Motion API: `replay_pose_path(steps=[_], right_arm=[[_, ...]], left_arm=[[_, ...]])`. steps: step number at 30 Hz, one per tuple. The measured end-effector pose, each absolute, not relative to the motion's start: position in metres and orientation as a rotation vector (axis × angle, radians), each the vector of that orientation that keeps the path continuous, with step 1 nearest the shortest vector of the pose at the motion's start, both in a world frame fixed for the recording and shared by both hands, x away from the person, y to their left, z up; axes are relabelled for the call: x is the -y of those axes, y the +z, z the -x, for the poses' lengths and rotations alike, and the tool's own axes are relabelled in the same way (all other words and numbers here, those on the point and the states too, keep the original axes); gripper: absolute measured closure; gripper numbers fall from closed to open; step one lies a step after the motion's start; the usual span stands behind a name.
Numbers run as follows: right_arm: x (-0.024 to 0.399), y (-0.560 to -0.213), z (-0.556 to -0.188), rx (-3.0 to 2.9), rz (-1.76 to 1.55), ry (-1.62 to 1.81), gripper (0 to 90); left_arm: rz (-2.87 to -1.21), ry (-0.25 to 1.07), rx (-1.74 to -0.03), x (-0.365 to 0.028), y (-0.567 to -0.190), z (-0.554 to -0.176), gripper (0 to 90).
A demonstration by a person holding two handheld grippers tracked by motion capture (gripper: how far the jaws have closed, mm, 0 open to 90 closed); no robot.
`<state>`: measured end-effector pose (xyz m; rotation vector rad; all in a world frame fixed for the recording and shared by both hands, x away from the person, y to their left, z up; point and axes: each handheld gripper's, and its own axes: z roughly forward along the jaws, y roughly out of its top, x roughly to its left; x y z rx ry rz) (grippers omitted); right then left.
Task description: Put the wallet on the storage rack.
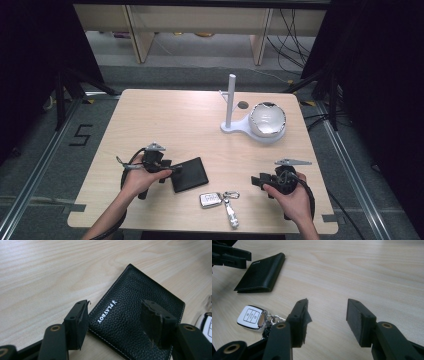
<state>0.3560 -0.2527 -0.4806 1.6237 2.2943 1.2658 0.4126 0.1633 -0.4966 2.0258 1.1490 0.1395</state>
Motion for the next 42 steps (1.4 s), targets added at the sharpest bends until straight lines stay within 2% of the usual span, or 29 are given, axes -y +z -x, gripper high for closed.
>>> replay_pose_path(steps=[21,37,40,42], right_arm=[[0.24,-0.476,-0.365,-2.368,-1.541,1.26,52.4],[0.238,-0.475,-0.366,-2.374,-1.538,1.251,52.2],[0.237,-0.476,-0.366,-2.377,-1.537,1.254,52.2],[0.235,-0.475,-0.364,-2.369,-1.573,1.251,52.2]], left_arm=[[-2.074,0.104,-1.148,-0.16,-0.499,-0.415,35.8],[-2.035,0.079,-1.175,-0.158,-0.5,-0.417,33.9],[-2.065,0.095,-1.168,-0.158,-0.499,-0.417,35.5],[-2.085,0.128,-1.161,-0.157,-0.499,-0.417,42.7]])
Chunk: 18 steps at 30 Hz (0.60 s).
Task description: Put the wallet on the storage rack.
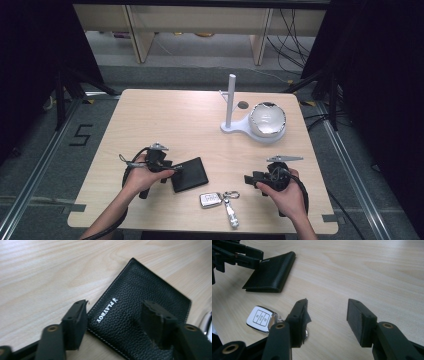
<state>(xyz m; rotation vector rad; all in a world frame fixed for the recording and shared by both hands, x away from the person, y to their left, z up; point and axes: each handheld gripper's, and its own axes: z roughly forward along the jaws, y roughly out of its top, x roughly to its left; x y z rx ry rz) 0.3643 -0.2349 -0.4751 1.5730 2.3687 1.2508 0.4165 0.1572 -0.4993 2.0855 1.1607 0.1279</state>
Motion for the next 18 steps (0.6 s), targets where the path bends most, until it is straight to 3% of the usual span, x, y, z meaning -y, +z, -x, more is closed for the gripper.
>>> replay_pose_path(steps=[1,3,7,9,10,12,15,16,18], right_arm=[[0.236,-0.476,-0.366,-2.372,-1.525,1.247,52.2],[0.235,-0.475,-0.365,-2.371,-1.567,1.259,52.2],[0.234,-0.476,-0.365,-2.371,-1.569,1.255,52.2],[0.232,-0.476,-0.365,-2.386,-1.558,1.263,52.1],[0.232,-0.476,-0.365,-2.385,-1.559,1.258,52.1],[0.233,-0.476,-0.366,-2.389,-1.516,1.26,52.0],[0.231,-0.474,-0.363,-2.376,-1.568,1.277,52.0],[0.234,-0.474,-0.365,-2.386,-1.509,1.258,52.0],[0.234,-0.474,-0.365,-2.383,-1.52,1.259,52.0]], left_arm=[[-2.147,0.22,-1.115,-0.157,-0.499,-0.414,50.9],[-2.133,0.282,-1.108,-0.154,-0.501,-0.41,55.6],[-2.143,0.336,-1.063,-0.153,-0.503,-0.405,64.1],[-2.165,0.362,-1.023,-0.151,-0.502,-0.404,73.3],[-2.172,0.366,-1.017,-0.15,-0.503,-0.403,83.2],[-2.185,0.391,-1.013,-0.147,-0.502,-0.402,86.4],[-2.144,0.319,-1.059,-0.15,-0.501,-0.407,85.1],[-2.111,0.29,-1.093,-0.152,-0.5,-0.409,81.6],[-2.099,0.287,-1.113,-0.154,-0.499,-0.412,65.9]])
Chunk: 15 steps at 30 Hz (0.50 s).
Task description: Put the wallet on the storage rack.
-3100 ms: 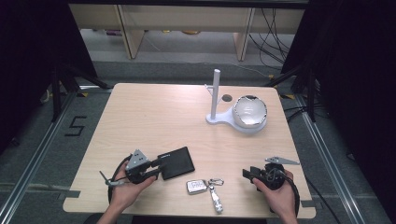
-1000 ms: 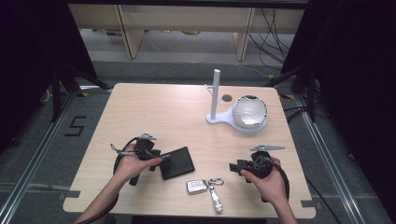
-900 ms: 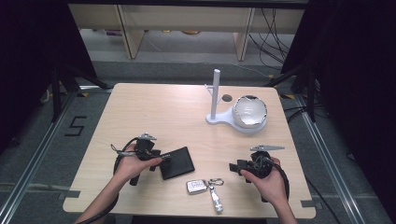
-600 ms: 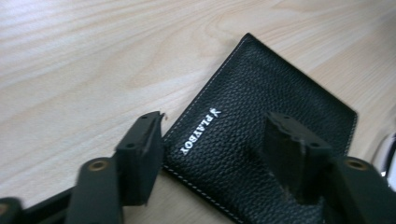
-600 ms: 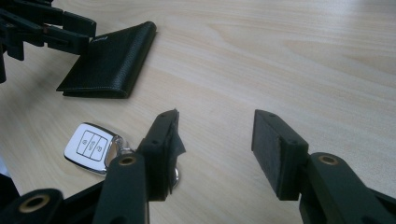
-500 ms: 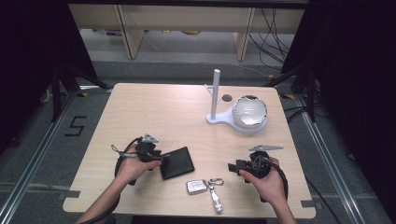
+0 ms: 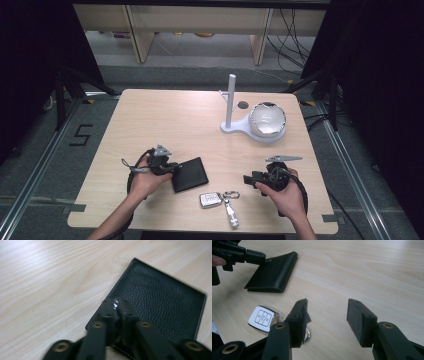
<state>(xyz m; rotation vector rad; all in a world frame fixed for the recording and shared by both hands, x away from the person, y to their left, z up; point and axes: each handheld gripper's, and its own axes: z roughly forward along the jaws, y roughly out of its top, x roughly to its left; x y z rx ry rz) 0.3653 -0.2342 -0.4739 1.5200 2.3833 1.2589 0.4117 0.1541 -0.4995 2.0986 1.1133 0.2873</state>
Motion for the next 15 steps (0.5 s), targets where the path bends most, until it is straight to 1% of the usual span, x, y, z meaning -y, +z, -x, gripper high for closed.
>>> replay_pose_path(steps=[1,2,4,5,6,7,10,13,14,15], right_arm=[[0.2348,-0.4736,-0.3657,-2.38,-1.519,1.247,52.0],[0.236,-0.472,-0.3659,-2.383,-1.522,1.257,51.9],[0.2359,-0.4719,-0.3665,-2.384,-1.521,1.253,51.9],[0.2358,-0.4719,-0.3665,-2.384,-1.521,1.251,51.8],[0.2356,-0.4718,-0.3664,-2.386,-1.523,1.251,51.8],[0.2356,-0.4718,-0.3664,-2.386,-1.523,1.251,51.8],[0.2345,-0.4732,-0.3656,-2.393,-1.52,1.26,51.5],[0.2349,-0.4733,-0.3649,-2.406,-1.528,1.237,51.3],[0.2345,-0.4737,-0.3647,-2.413,-1.536,1.227,51.2],[0.2345,-0.4737,-0.3647,-2.413,-1.536,1.227,51.2]], left_arm=[[-2.098,0.296,-1.122,-0.1566,-0.4973,-0.4145,65.9],[-2.085,0.292,-1.131,-0.1578,-0.4958,-0.4167,55.2],[-2.083,0.277,-1.167,-0.1578,-0.4925,-0.4213,46.4],[-2.083,0.277,-1.167,-0.1578,-0.4925,-0.4213,44.3],[-2.095,0.231,-1.192,-0.1561,-0.4917,-0.4227,41.7],[-2.095,0.231,-1.192,-0.1561,-0.4917,-0.4227,38.7],[-2.16,0.166,-1.248,-0.1539,-0.494,-0.4208,34.9],[-2.148,0.146,-1.282,-0.1541,-0.4972,-0.4209,31.8],[-2.123,0.119,-1.309,-0.155,-0.4989,-0.422,31.9],[-2.123,0.119,-1.309,-0.155,-0.4989,-0.422,32.6]])
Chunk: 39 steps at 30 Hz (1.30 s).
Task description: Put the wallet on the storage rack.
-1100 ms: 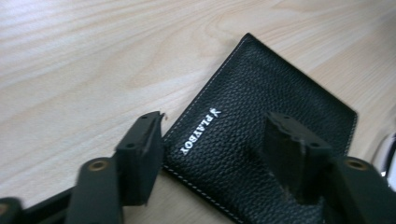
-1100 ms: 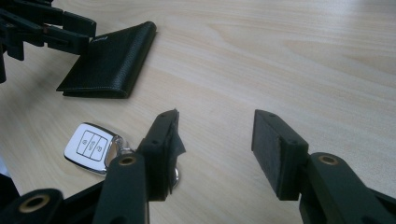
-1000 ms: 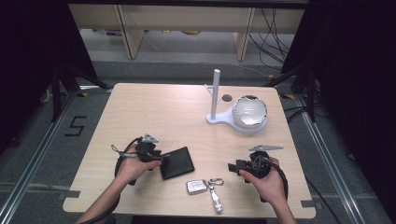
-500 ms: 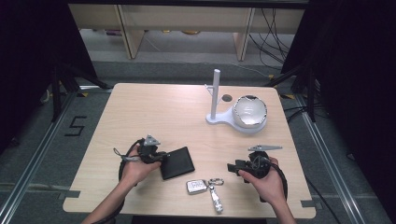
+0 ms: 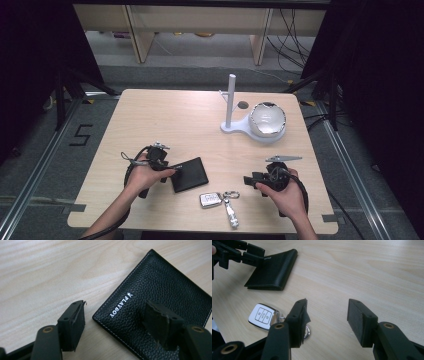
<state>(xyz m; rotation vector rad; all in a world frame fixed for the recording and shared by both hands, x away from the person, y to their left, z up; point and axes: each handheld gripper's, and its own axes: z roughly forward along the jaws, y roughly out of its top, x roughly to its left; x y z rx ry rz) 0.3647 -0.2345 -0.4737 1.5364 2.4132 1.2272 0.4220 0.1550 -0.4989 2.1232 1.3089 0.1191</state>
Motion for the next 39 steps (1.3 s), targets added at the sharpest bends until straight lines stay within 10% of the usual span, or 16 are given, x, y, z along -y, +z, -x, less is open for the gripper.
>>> replay_pose_path(steps=[24,39], right_arm=[[0.226,-0.476,-0.367,-2.461,-1.501,1.218,51.1],[0.195,-0.464,-0.4,-2.596,-1.434,1.213,52.0]], left_arm=[[-2.048,0.247,-1.257,-0.165,-0.503,-0.417,77.7],[-1.907,0.161,-1.226,-0.181,-0.507,-0.415,86.8]])
